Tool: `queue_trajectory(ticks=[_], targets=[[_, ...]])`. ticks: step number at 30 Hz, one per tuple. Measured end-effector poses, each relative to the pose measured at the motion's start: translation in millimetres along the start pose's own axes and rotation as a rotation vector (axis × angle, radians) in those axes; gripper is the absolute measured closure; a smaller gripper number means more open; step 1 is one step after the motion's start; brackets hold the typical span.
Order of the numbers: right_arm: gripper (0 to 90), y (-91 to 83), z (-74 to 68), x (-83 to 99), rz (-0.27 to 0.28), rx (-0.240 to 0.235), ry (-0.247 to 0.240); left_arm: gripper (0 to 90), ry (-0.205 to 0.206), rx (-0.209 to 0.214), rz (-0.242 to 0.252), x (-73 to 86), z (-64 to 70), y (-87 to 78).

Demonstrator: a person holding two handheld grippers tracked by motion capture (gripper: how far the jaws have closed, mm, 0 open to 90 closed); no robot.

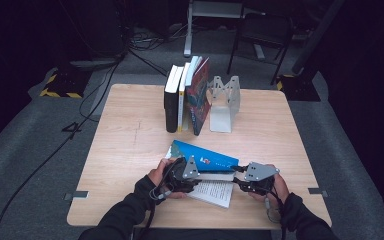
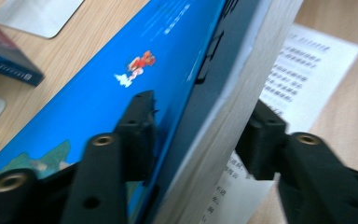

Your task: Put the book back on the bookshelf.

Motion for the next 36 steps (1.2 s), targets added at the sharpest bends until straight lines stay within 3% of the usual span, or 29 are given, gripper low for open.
queue_trajectory(ticks=[6, 9, 12, 17, 20, 21, 24, 28, 30, 36], targets=[[65.3, -3.8, -2.1, -3.6, -0.003, -0.003, -0.006, 44.9, -0.038, -0.071, -0.003, -5.1, -4.8, 3.4], [65.7, -5.1, -2.8, -4.7, -0.005, -0.003, -0.003, 48.9, -0.013, -0.089, -0.005, -9.3, -3.8, 4.8], [65.7, -5.9, -1.2, -4.8, -0.003, 0.002, -0.002, 61.2, 0.018, -0.089, -0.01, -11.9, 0.2, 6.4], [61.5, -7.5, 4.0, -5.5, 0.01, 0.008, 0.009, 66.0, 0.002, -0.091, 0.03, -12.6, 0.1, 8.0], [53.1, -13.5, 12.5, -5.8, 0.061, -0.017, 0.101, 67.3, -0.033, -0.076, 0.078, -13.4, -1.7, 6.0], [49.3, -17.7, 17.7, -3.5, 0.065, -0.004, 0.116, 67.5, -0.043, -0.071, 0.096, -14.0, -3.2, 4.3], [49.2, -28.7, 30.9, 6.3, 0.081, 0.01, 0.174, 67.2, -0.092, -0.059, 0.107, -15.4, -5.2, 0.0], [50.8, -28.5, 45.6, 33.1, 0.007, 0.036, 0.227, 67.0, -0.113, -0.066, 0.108, -17.6, -4.2, -1.9], [50.4, -21.7, 47.1, 47.0, -0.047, 0.026, 0.247, 67.3, -0.115, -0.061, 0.119, -17.6, -5.6, -3.1], [50.0, -13.5, 42.4, 49.1, -0.066, 0.014, 0.233, 67.8, -0.212, -0.048, 0.204, -21.3, -17.5, -16.5]])
Point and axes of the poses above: each handheld gripper's, and its own axes: y roughly forward along the jaws, x roughly out of its underside, z roughly to its right, the point moved 9 cm from there along y, roughly forward along the jaws, and after that the axes turned 2 degrees about -z, right-handed, at the moved point
